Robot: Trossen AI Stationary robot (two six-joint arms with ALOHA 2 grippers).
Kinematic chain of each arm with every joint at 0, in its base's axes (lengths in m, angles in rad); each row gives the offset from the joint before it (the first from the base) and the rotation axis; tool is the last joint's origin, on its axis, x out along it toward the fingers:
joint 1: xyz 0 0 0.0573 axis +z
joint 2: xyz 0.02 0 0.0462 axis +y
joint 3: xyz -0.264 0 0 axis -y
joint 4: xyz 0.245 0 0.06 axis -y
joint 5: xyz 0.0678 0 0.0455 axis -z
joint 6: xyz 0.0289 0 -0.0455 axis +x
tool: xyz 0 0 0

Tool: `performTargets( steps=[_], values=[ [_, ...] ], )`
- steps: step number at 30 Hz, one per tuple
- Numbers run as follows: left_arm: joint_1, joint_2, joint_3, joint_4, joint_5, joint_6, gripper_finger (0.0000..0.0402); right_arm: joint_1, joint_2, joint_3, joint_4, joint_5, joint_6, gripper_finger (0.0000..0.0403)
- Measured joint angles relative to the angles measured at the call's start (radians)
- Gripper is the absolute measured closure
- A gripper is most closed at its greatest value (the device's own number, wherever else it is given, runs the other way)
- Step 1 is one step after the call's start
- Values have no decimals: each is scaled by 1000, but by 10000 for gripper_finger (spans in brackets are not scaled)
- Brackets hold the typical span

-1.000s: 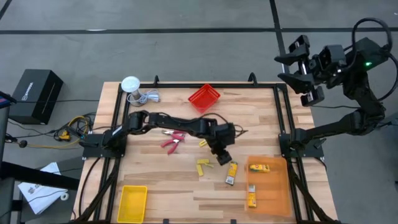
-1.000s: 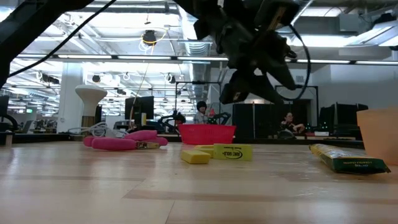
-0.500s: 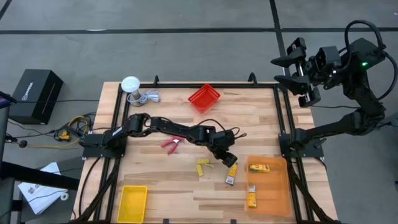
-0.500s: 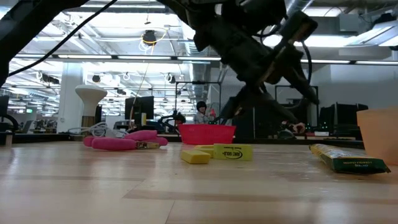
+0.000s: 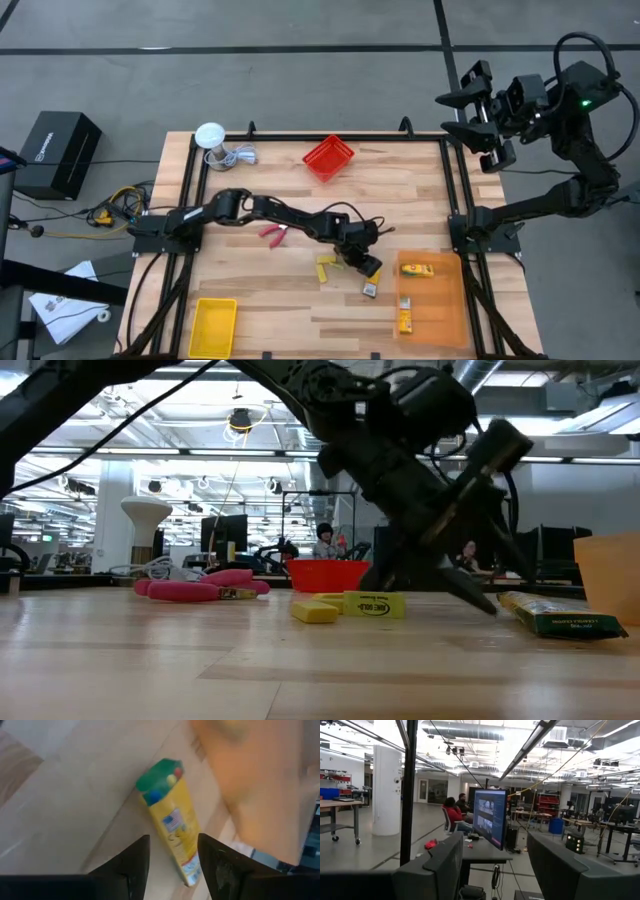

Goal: Pick & Place School Supplies
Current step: Put the crayon box into the orange bin

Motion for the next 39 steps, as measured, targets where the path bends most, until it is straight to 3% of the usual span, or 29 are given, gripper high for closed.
performTargets(
  steps=[11,15,21,28,32,36,39],
  values=[
    [-1,34,6,89,-10,-37,249,-1,0,0,0,-2,2,191],
    [-8,89,7,198,63,-123,290,-1,0,0,-1,-2,2,191],
    [-21,123,10,273,117,-158,390,-1,0,0,-6,-3,2,191],
    [-15,122,7,274,102,-149,400,-1,0,0,-9,-3,2,191],
    [0,84,-1,266,91,-44,401,-1,0,0,-8,-2,2,191],
    [41,26,-10,247,1,153,391,-1,0,0,-8,-2,2,191],
    [74,-49,-10,251,16,244,371,-1,0,0,-8,-2,2,191]
  ],
)
